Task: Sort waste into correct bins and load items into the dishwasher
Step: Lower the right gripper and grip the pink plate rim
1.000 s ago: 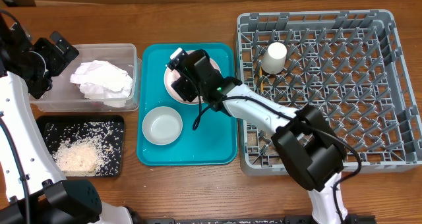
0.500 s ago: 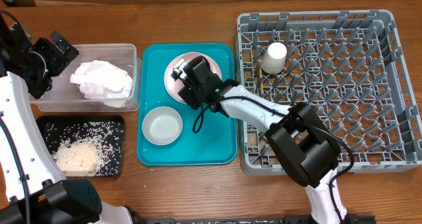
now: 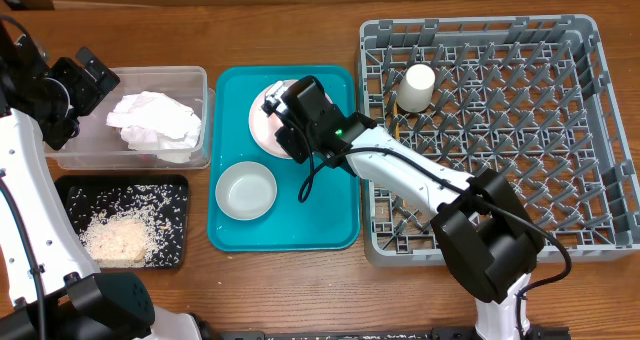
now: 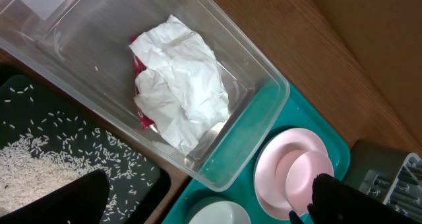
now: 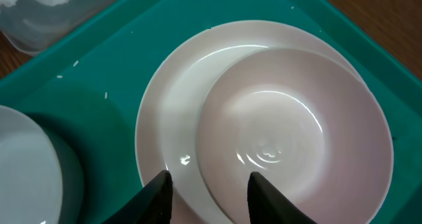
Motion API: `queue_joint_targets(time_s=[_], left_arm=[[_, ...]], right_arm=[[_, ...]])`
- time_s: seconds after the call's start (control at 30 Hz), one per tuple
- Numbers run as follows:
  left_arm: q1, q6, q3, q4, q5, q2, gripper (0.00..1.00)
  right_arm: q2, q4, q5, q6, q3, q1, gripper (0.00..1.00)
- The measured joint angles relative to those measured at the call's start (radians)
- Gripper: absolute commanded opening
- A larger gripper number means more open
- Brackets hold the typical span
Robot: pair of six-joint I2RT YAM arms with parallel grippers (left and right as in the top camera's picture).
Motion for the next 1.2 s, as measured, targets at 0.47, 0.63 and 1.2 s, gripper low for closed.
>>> queue_joint_targets(time_s=[0.47,0.63,1.2], left_arm=[[0.000,0.000,0.000,0.000,0.000,0.000,1.00],[0.000,0.000,0.000,0.000,0.000,0.000,1.00],[-0.001,0.000,0.000,0.000,0.000,0.000,1.00]], right_arm=[[0.003,0.057,0.000,0.000,0.000,0.000,0.38],[0.044,0.075,0.000,-0.001,0.000,0.000,0.35],[0.080,0.060,0.000,0.000,0.000,0.000,0.27]])
